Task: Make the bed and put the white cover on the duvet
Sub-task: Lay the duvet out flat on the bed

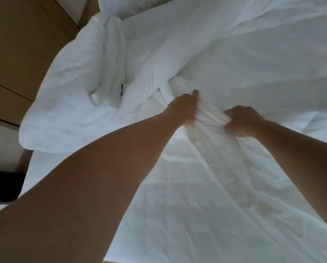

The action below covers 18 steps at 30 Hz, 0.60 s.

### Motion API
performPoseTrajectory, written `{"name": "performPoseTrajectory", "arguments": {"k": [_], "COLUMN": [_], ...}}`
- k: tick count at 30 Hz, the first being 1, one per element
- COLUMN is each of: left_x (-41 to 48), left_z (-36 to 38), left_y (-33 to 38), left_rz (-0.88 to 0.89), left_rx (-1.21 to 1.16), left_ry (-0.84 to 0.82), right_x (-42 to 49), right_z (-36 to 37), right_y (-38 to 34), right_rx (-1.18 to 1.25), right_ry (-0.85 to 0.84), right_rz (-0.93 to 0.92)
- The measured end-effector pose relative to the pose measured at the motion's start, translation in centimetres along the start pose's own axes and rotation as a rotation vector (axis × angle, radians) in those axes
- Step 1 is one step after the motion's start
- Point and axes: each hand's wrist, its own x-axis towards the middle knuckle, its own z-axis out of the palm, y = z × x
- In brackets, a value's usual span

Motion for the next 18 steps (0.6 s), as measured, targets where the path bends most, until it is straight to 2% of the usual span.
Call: {"name": "performPoseTrajectory", "arguments": {"k": [4,6,8,9,11,13,15,16,18], "left_x": [-1.1,-0.9,-0.6,-0.5,-0.8,-1.2,-1.5,-1.7,-3.1], "left_z": [-0.6,-1.6,-1.9,-1.3,0.2,1.1,1.3,1.5,2.2], "left_y": [-3.1,-6.3,-9.6,-10.9,-12.5,-13.5,-15.3,-16.6,-18.3], "left_rz": [0.091,0.018,-0.069,-0.08,-0.075,-0.064,-0.038,-0.027,-0.071], "left_rx": [-0.058,0.059,0.164,0.209,0.223,0.204,0.106,0.014,-0.19], "left_ry": [0.006,-0.008,-0.125,-0.188,-0.265,-0.251,-0.125,-0.053,0.014], "right_x": [-3.7,-6.1,-8.5,-9.3,-9.4,-7.7,-5.0,-3.7,-0.9], "right_z": [1.2,2.1,2.7,2.9,2.4,1.0,-0.9,-1.7,-2.2], "right_y": [-1.9,-2.8,-4.2,-5.1,-6.8,-8.7,-11.0,-12.5,-15.8], "right_rx": [0.039,0.013,-0.153,-0.238,-0.388,-0.522,-0.56,-0.488,-0.161], "right_ry": [-0.205,-0.464,-0.735,-0.818,-0.905,-0.971,-0.938,-0.843,-0.483], "right_rz": [-0.008,0.002,-0.053,-0.078,-0.077,-0.076,-0.095,-0.106,-0.11]}}
